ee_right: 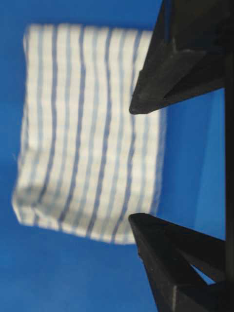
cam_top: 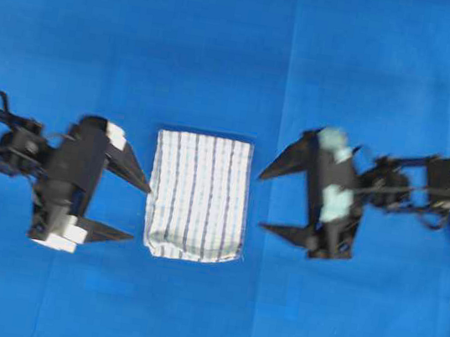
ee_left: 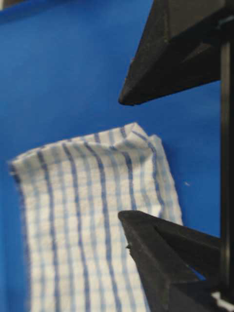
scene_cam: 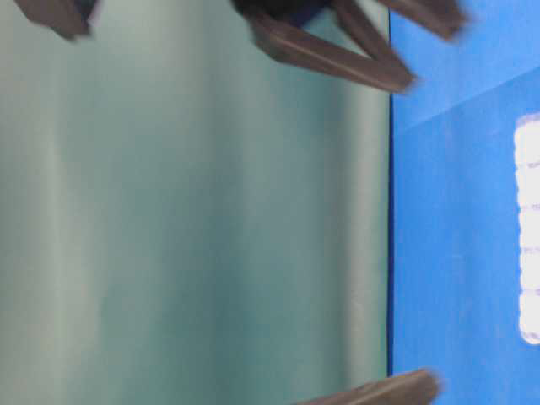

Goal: Fold the blue towel.

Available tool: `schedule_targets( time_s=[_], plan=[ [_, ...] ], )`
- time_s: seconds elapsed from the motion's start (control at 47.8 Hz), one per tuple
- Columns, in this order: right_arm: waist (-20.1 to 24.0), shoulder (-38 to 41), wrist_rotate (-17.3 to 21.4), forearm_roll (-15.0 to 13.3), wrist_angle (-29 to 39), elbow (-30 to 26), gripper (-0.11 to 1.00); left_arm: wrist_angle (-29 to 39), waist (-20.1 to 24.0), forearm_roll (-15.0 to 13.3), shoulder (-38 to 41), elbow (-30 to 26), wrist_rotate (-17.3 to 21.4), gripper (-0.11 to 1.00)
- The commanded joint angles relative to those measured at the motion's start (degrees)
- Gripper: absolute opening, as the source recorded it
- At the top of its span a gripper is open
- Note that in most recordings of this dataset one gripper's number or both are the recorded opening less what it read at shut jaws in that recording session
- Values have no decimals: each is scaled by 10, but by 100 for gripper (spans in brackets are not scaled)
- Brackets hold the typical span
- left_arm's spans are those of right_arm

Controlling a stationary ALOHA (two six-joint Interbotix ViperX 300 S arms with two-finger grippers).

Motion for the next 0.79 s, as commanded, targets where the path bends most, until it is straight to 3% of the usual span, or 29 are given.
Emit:
schedule_targets(
  time_s=[0.0,0.314,0.502,0.774],
  plan=[
    [-18,-62,-1,-10,6,18,91,-3,11,1,-46,11,3,84],
    [-52,-272,-1,-18,42,112,91,-39,50,1,-201,114,11,83],
    [-73,-375,-1,-22,90,147,91,-41,75,2,-323,172,52,83],
    [-108,-464,-1,-34,105,208,91,-4,122,3,-497,251,52,83]
  ],
)
